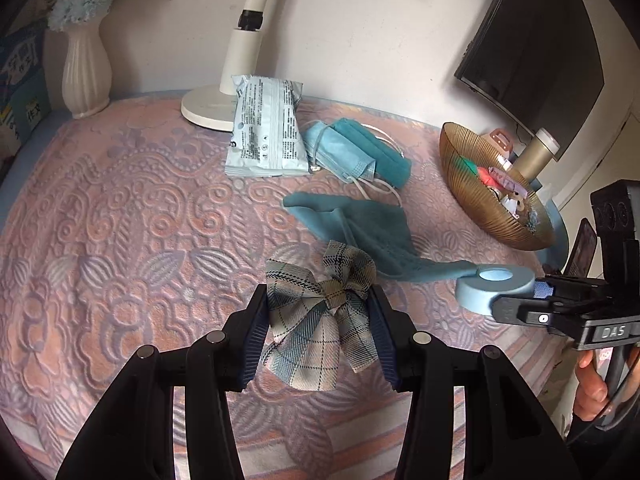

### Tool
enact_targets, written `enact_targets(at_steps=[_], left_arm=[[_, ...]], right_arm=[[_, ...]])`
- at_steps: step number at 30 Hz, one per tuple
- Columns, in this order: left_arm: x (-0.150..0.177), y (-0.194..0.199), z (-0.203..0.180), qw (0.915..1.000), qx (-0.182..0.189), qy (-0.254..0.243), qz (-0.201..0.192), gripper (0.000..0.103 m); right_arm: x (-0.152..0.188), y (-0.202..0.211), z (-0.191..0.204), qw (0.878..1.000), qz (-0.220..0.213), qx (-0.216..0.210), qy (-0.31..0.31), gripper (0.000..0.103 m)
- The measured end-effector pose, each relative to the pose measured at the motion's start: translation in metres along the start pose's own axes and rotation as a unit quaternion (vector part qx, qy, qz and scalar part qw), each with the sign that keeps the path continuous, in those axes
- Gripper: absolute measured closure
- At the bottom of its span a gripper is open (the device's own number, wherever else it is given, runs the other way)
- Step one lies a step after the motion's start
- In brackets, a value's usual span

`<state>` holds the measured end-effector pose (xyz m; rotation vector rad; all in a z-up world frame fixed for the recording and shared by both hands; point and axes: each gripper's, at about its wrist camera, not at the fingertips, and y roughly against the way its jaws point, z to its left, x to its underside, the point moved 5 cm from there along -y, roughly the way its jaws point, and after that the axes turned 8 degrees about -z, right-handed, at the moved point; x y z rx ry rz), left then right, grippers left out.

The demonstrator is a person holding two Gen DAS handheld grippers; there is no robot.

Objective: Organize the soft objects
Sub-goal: 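Grasp the plaid bow with the left gripper while the right grasps the tape roll, then carry the plaid bow and tape roll into the amber bowl and release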

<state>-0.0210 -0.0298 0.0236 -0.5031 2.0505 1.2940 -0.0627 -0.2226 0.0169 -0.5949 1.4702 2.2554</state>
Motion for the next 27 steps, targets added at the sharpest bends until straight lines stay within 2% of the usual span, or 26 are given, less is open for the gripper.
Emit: enact_targets(at_steps=[2,3,6,9,11,13,15,17,19,21,24,27], left_arm=[[-0.007,0.008,-0.006,0.9999,-0.001,-0.005,-0.009,0.058],[-0.011,0.012,-0.01,0.9999,0.0,-0.009,-0.014,0.058],[-0.027,0.024,-0.028,0.9991,0.007,-0.029,-0.031,0.058],[-0.046,0.027,-0.054,0.9974,0.015,-0.053,-0.047,0.058],[-0.057,0.026,-0.071,0.9959,0.02,-0.069,-0.055,0.058],[-0.064,0.022,-0.083,0.9947,0.021,-0.081,-0.06,0.058],[-0.063,0.018,-0.09,0.9946,0.03,-0.082,-0.055,0.058],[-0.056,0.012,-0.091,0.9947,0.032,-0.086,-0.047,0.058],[-0.049,0.003,-0.091,0.9954,0.03,-0.084,-0.034,0.058],[-0.044,-0.004,-0.091,0.9961,0.03,-0.081,-0.02,0.058],[-0.043,-0.005,-0.095,0.9958,0.026,-0.086,-0.017,0.058],[-0.047,-0.003,-0.099,0.9952,0.025,-0.092,-0.021,0.058]], right_arm=[[-0.003,0.017,0.006,0.999,-0.026,-0.045,-0.009,0.042],[-0.004,0.027,0.008,0.998,-0.043,-0.044,-0.004,0.042],[-0.013,0.057,0.013,0.995,-0.095,-0.002,0.026,0.042],[-0.024,0.088,0.01,0.989,-0.142,-0.001,0.033,0.048],[-0.034,0.097,0.002,0.988,-0.155,0.006,0.027,0.048],[-0.039,0.094,-0.011,0.988,-0.149,0.011,0.027,0.048],[-0.03,0.083,-0.03,0.993,-0.119,0.021,0.012,0.047],[-0.01,0.069,-0.044,0.996,-0.089,0.003,-0.004,0.038],[0.012,0.054,-0.054,0.997,-0.073,-0.014,-0.022,0.019],[0.025,0.037,-0.057,0.998,-0.062,-0.014,-0.028,0.016],[0.028,0.011,-0.058,0.998,-0.055,0.044,-0.001,0.016],[0.025,-0.013,-0.053,0.992,-0.046,0.107,0.051,0.016]])
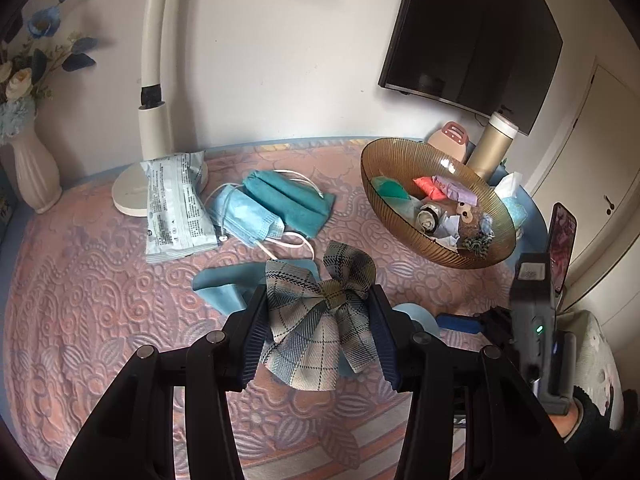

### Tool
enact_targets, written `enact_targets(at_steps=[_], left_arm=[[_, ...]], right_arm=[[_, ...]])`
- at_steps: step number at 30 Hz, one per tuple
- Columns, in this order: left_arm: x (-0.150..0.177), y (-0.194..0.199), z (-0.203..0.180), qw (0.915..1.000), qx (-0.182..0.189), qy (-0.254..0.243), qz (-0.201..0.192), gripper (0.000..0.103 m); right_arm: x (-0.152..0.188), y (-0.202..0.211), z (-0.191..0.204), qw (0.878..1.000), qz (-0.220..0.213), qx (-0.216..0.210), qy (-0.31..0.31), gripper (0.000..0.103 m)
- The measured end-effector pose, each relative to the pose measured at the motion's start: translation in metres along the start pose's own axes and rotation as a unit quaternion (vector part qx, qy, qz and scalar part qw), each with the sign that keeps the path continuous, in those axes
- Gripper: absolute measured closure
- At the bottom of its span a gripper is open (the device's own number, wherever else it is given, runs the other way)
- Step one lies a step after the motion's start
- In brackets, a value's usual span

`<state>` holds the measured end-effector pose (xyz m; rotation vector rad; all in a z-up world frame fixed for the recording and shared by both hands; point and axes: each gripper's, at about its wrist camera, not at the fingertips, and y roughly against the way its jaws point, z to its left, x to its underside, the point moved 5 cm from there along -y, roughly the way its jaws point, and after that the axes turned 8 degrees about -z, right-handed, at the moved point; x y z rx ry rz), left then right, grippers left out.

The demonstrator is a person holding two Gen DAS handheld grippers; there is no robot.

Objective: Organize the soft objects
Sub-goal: 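Carry the plaid bow and tape roll into the amber bowl and release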

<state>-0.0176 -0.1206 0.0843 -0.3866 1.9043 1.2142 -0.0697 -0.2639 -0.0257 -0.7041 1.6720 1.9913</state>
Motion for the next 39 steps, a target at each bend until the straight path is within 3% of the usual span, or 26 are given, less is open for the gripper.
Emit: enact_targets(at_steps=[2,4,8,14,16,21,25,31,36,39], left_arm=[[-0.005,-0.002,-0.003,1.0,-0.003,-0.007,-0.004,0.058],[-0.012,-0.008,-0.007,0.9999,-0.004,-0.012,-0.002,0.058],[-0.04,-0.023,-0.027,0.9994,0.002,-0.034,-0.012,0.058],[-0.097,-0.047,-0.073,0.9967,0.023,-0.051,-0.058,0.058],[-0.11,-0.057,-0.086,0.996,0.029,-0.053,-0.066,0.058],[-0.13,-0.08,-0.111,0.9934,0.029,-0.075,-0.082,0.053],[-0.139,-0.087,-0.112,0.9922,0.004,-0.077,-0.098,0.024],[-0.13,-0.062,-0.083,0.9936,0.001,-0.05,-0.101,0.023],[-0.109,-0.011,-0.041,0.992,-0.03,-0.028,-0.119,0.023],[-0.086,0.02,-0.009,0.9906,-0.059,-0.001,-0.123,0.019]], right_arm=[[0.0,-0.005,0.009,0.999,-0.003,0.019,0.038,0.039],[-0.003,0.001,0.011,0.998,-0.014,0.031,0.046,0.041],[-0.027,0.051,-0.001,0.997,-0.075,0.007,0.016,0.041],[-0.094,0.126,-0.063,0.978,-0.18,0.1,-0.023,0.04],[-0.115,0.136,-0.086,0.969,-0.198,0.138,-0.045,0.04],[-0.151,0.137,-0.117,0.96,-0.211,0.164,-0.08,0.038],[-0.166,0.125,-0.131,0.961,-0.209,0.164,-0.082,0.035],[-0.158,0.127,-0.13,0.964,-0.211,0.137,-0.088,0.034],[-0.143,0.14,-0.084,0.969,-0.217,0.102,-0.054,0.033],[-0.131,0.142,-0.04,0.973,-0.222,0.051,-0.027,0.015]])
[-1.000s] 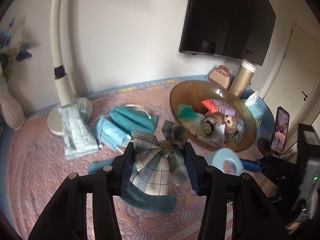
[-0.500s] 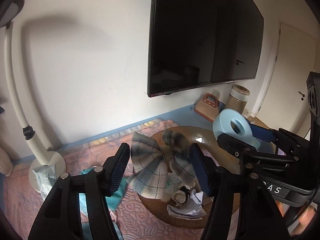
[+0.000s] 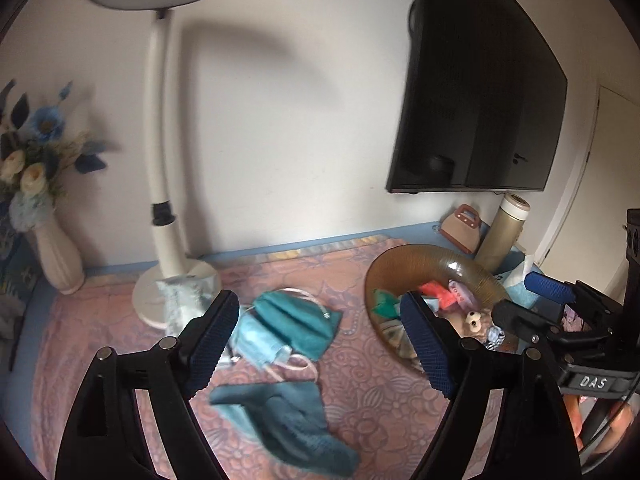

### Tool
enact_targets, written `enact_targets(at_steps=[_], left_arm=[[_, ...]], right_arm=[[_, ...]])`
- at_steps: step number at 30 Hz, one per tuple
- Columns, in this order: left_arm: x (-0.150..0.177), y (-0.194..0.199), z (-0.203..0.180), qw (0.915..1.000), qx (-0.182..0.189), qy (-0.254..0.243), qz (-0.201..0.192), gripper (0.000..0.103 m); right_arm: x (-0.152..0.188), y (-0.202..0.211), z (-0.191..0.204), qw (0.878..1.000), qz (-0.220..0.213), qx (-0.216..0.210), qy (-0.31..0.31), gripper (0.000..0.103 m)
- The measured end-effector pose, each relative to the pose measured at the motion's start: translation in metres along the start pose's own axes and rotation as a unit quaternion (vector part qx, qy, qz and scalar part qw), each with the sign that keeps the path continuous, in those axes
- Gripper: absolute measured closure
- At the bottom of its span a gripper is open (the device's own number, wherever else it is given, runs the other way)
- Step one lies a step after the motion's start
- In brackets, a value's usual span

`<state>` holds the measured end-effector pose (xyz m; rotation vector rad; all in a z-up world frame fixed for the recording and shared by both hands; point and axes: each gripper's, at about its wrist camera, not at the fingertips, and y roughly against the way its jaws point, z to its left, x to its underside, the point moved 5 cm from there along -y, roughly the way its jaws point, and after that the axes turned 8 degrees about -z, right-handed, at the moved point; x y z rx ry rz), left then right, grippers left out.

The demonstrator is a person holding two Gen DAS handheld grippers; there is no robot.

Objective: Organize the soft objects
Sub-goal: 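Carry the plaid bow and tape roll into the amber bowl and release, then move both open grippers back over the blue cloth on the bed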

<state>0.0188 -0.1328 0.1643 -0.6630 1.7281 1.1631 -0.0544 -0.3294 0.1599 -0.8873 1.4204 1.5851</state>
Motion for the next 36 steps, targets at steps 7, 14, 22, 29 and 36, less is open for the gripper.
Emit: enact_targets(at_steps=[7,14,22,29,36], left_arm=[[0.089,0.022,0.089,0.9895,-0.127,0.032,0.06,0.018],[0.154,0.011,0.119,0.9837,-0.158,0.013,0.085,0.018],[0.168,0.008,0.126,0.9846,-0.149,0.029,0.087,0.018],[0.157,0.053,0.148,0.9808,-0.179,0.031,0.071,0.018],[0.102,0.153,0.199,0.9637,-0.267,0.007,0.009,0.018]], right_arm=[[0.092,-0.018,0.104,0.991,0.06,-0.092,0.07,0.013],[0.164,-0.059,0.141,0.982,0.096,-0.098,0.13,0.013],[0.169,-0.073,0.125,0.983,0.118,-0.104,0.089,0.013],[0.168,-0.072,0.118,0.985,0.123,-0.104,0.065,0.013],[0.168,-0.065,0.126,0.985,0.109,-0.103,0.088,0.013]])
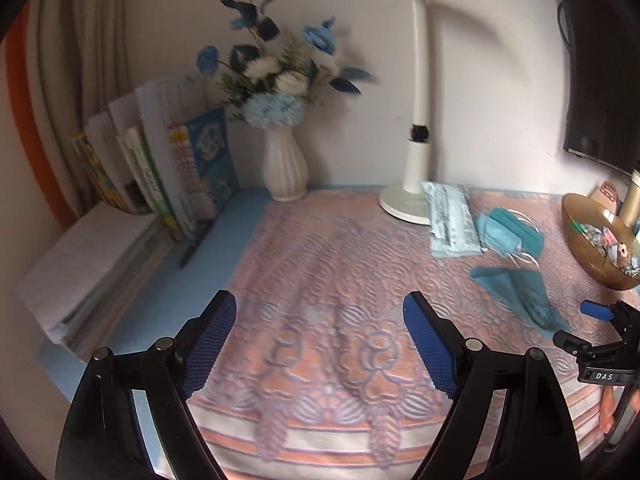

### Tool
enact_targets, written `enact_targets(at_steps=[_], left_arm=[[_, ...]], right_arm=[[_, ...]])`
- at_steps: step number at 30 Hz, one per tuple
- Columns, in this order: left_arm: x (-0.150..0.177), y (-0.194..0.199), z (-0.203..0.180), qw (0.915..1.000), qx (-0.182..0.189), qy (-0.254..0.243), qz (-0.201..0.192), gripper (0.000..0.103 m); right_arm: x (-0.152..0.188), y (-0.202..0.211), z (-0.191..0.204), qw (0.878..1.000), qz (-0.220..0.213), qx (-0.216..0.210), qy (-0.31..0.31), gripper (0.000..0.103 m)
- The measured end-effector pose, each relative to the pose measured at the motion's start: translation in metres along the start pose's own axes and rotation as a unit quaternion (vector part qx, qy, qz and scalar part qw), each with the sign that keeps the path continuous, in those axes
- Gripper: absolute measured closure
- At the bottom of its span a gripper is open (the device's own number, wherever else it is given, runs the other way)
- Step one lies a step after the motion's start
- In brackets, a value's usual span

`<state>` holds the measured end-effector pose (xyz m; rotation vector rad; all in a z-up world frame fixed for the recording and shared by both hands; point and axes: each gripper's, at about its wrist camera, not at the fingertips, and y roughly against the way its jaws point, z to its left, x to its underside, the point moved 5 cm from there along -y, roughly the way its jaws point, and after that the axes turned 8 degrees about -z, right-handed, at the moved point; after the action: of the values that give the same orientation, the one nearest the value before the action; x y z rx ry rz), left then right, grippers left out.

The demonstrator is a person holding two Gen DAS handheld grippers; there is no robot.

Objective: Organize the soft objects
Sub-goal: 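Move both open grippers back over the blue cloth on the bed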

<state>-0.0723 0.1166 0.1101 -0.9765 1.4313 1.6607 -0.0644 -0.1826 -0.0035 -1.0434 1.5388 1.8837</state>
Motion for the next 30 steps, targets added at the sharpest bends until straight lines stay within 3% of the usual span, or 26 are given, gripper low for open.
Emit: enact_targets(at_steps=[5,9,13,17,22,30], left_arm=[[-0.03,0.029,0.045,0.9981,-0.05,-0.016,-0.031,0.018],[-0.022,0.018,0.029,0.9996,-0.008,0.011,-0.023,0.018],[0.014,-0.025,-0.031,0.9985,0.048,0.01,0.023,0.018],[0.048,-0.064,-0.092,0.9921,0.107,0.01,0.066,0.018],[0.071,-0.087,-0.122,0.9897,0.108,-0.001,0.094,0.018],[0.079,-0.096,-0.107,0.9831,0.125,0.058,0.12,0.018]], right_arm=[[0.0,0.0,0.002,1.0,-0.001,0.001,0.004,0.013],[-0.001,0.0,-0.001,1.0,-0.002,0.002,-0.001,0.013],[0.0,0.001,-0.003,1.0,-0.002,0.005,-0.004,0.013],[0.001,-0.002,-0.003,1.0,0.006,0.009,0.003,0.013],[0.002,-0.005,-0.001,1.0,0.013,0.012,0.007,0.013],[0.002,-0.008,-0.003,0.999,0.02,0.025,0.008,0.012]])
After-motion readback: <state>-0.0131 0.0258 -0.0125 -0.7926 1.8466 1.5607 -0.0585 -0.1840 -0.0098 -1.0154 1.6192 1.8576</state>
